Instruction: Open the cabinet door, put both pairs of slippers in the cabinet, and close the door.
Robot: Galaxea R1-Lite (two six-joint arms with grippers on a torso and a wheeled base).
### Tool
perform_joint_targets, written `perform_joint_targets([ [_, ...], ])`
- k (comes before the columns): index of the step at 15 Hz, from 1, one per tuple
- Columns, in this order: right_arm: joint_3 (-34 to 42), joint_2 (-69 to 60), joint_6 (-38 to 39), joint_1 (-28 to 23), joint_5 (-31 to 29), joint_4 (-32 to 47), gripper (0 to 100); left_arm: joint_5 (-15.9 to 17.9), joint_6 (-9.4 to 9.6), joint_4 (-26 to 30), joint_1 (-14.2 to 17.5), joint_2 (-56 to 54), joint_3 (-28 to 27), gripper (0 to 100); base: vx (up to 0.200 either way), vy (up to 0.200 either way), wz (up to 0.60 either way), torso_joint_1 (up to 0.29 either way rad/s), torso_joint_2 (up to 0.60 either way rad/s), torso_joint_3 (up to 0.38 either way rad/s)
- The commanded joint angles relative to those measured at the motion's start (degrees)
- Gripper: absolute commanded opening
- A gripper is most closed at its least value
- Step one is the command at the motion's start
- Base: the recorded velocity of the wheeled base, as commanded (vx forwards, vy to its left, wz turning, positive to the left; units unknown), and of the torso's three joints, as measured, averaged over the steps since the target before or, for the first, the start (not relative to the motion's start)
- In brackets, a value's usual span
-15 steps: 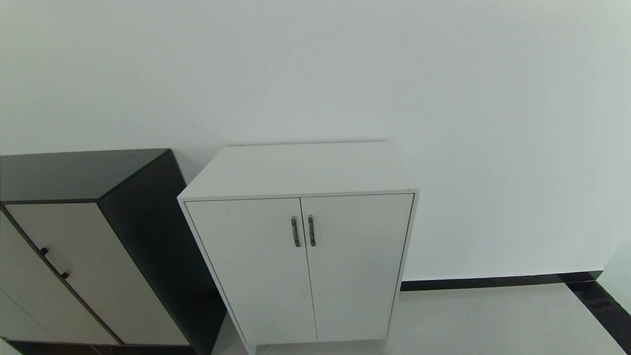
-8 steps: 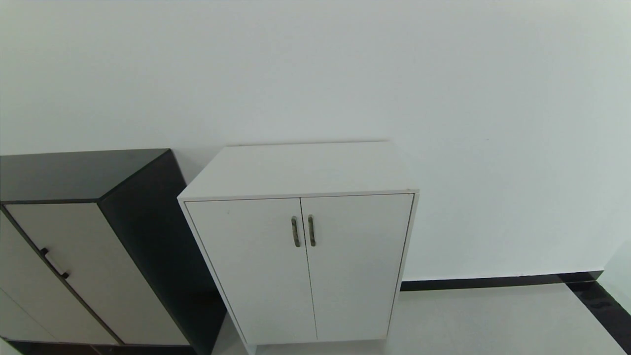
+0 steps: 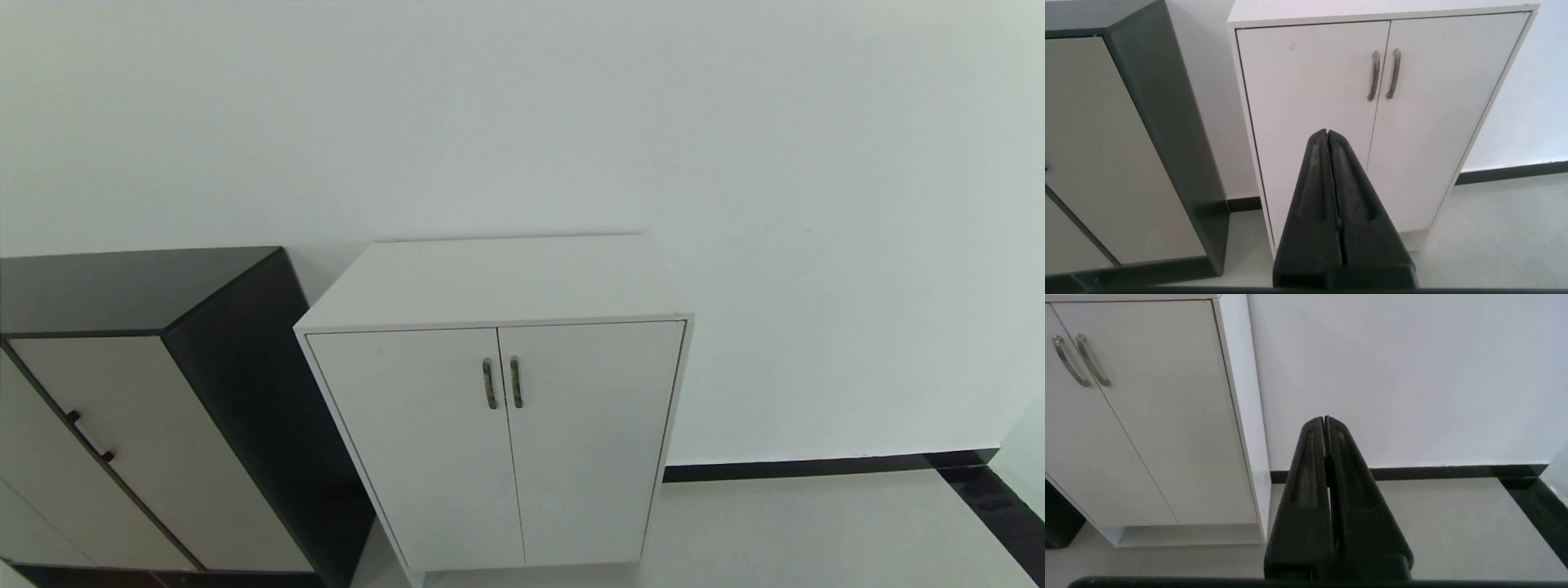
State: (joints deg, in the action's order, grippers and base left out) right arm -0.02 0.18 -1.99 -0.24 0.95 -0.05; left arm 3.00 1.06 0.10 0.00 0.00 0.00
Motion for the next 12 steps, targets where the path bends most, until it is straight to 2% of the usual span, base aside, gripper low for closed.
perform_joint_targets([
  [1, 0.02, -0.09, -0.03, -0.02, 0.02, 0.05, 0, -0.01, -0.01, -0.01, 0.00, 0.00, 0.00, 0, 0.000, 0.000, 0.00, 0.000, 0.00, 0.000],
  [12, 0.02, -0.09, 0.41, -0.02, 0.10, 0.05, 0, -0.01, -0.01, -0.01, 0.00, 0.09, 0.00, 0, 0.000, 0.000, 0.00, 0.000, 0.00, 0.000],
])
